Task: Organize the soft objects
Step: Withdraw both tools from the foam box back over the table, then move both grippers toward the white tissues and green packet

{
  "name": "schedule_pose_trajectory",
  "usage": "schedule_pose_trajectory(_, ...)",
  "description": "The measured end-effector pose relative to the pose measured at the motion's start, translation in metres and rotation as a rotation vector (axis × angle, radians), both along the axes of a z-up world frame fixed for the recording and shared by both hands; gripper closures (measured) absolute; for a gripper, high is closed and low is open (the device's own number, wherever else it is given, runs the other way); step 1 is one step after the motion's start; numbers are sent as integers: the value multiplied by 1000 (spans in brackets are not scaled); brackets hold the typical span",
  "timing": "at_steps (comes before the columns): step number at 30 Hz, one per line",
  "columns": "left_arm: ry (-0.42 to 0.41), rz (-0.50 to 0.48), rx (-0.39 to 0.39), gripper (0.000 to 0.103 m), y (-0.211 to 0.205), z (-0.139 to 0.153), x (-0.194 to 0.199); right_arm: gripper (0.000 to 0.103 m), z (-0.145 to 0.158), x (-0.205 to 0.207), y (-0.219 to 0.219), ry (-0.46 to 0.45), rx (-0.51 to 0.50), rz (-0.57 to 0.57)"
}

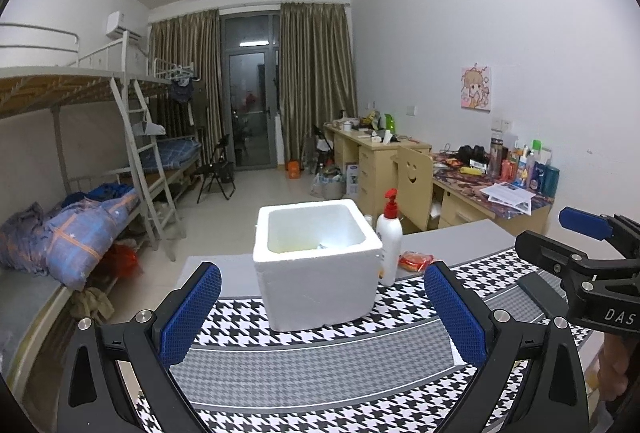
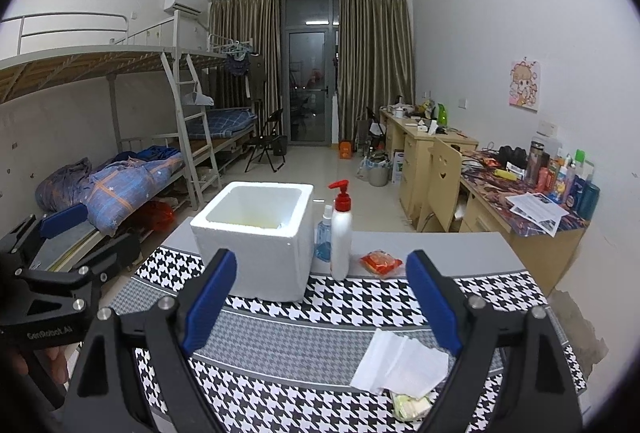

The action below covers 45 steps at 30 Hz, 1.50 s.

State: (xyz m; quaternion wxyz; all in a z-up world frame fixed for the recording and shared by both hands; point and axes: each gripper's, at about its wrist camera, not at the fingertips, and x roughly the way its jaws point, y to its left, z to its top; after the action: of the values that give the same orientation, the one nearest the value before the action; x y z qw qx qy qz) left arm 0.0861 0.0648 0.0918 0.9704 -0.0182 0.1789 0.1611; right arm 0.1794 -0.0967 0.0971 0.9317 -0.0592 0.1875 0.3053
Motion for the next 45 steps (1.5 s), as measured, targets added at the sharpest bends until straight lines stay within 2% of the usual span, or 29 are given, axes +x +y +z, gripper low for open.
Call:
schedule_pose_trajectory(12, -13, -62, -25, 1, -23, -16, -2, 13, -17, 1, -21, 21, -1, -39)
schedule_pose_trajectory(19, -38, -36, 4, 1, -35, -28, -2, 13, -33, 4, -35, 28, -8, -84)
schedule_pose_trajectory(26, -36, -72, -10, 1, -43, -41, 8, 13, -49, 13, -48, 63, 0, -112)
schedule_pose_trajectory(45, -27, -154, -56, 1, -59, -60, 20, 13, -66, 22, -65, 88, 5, -137)
